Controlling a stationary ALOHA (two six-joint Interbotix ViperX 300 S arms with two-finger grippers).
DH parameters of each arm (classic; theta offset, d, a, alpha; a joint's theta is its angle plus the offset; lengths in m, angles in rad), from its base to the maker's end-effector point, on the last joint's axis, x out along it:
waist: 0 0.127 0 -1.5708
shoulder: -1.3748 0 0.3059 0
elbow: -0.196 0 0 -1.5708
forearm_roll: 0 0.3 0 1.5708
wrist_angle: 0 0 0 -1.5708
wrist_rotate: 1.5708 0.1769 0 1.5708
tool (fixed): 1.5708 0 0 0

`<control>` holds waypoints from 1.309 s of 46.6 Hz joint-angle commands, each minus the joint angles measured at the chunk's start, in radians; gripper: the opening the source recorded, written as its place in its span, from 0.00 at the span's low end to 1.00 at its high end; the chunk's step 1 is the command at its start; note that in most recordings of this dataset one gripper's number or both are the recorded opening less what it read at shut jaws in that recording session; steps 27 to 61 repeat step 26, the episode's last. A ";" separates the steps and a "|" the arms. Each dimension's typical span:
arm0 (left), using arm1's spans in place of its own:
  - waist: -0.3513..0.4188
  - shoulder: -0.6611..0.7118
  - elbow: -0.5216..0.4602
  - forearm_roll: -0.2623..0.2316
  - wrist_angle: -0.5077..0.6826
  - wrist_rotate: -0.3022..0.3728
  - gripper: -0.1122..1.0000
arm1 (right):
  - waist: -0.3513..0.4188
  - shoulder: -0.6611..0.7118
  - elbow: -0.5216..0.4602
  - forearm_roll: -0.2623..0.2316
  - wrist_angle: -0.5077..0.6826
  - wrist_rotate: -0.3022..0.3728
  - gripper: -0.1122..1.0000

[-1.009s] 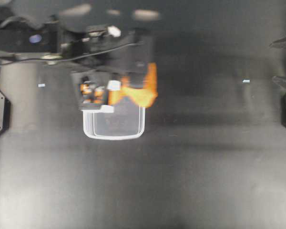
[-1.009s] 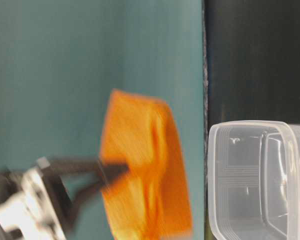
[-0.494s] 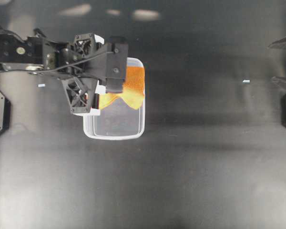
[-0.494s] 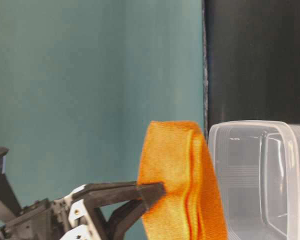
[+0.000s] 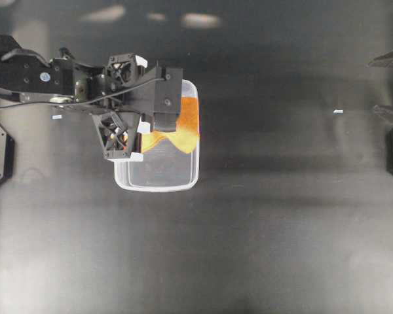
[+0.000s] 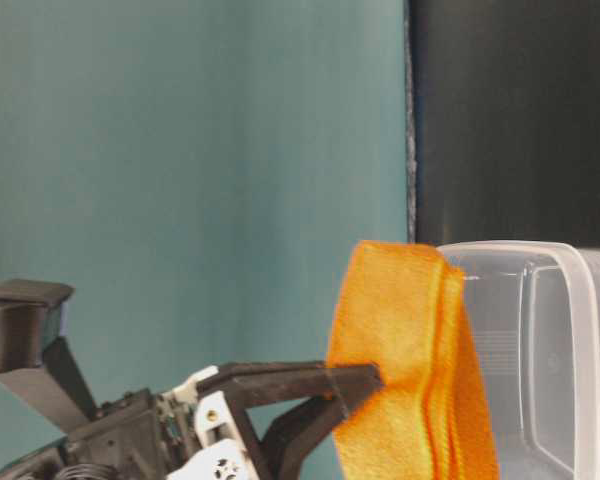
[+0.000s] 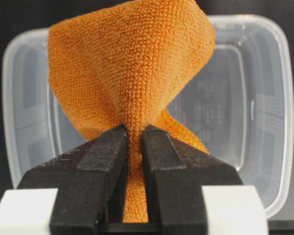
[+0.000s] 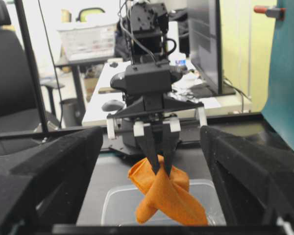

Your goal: Place the orange towel into the container with the left arm.

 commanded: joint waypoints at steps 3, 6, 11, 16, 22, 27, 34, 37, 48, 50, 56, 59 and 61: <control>0.003 0.000 0.000 0.003 -0.017 -0.006 0.16 | -0.002 0.006 -0.008 0.003 -0.005 0.002 0.80; 0.002 0.008 0.002 0.003 -0.026 -0.006 0.24 | -0.002 0.006 -0.009 0.003 -0.006 0.002 0.80; -0.002 0.011 0.003 0.003 -0.055 0.009 0.50 | -0.002 0.006 -0.009 0.003 -0.005 0.002 0.80; 0.000 0.011 0.003 0.003 -0.091 0.014 0.78 | -0.002 0.006 -0.009 0.003 -0.005 0.002 0.80; -0.005 0.008 0.002 0.003 -0.103 0.012 0.91 | -0.002 0.006 -0.008 0.003 -0.005 0.002 0.80; -0.009 -0.008 -0.011 0.003 -0.100 0.002 0.87 | -0.002 0.006 -0.009 0.003 -0.005 0.002 0.80; -0.009 -0.008 -0.011 0.003 -0.100 0.002 0.87 | -0.002 0.006 -0.009 0.003 -0.005 0.002 0.80; -0.009 -0.008 -0.011 0.003 -0.100 0.002 0.87 | -0.002 0.006 -0.009 0.003 -0.005 0.002 0.80; -0.009 -0.008 -0.011 0.003 -0.100 0.002 0.87 | -0.002 0.006 -0.009 0.003 -0.005 0.002 0.80; -0.009 -0.008 -0.011 0.003 -0.100 0.002 0.87 | -0.002 0.006 -0.009 0.003 -0.005 0.002 0.80; -0.009 -0.008 -0.011 0.003 -0.100 0.002 0.87 | -0.002 0.006 -0.009 0.003 -0.005 0.002 0.80; -0.009 -0.008 -0.011 0.003 -0.100 0.002 0.87 | -0.002 0.006 -0.009 0.003 -0.005 0.002 0.80; -0.009 -0.008 -0.011 0.003 -0.100 0.002 0.87 | -0.002 0.006 -0.009 0.003 -0.005 0.002 0.80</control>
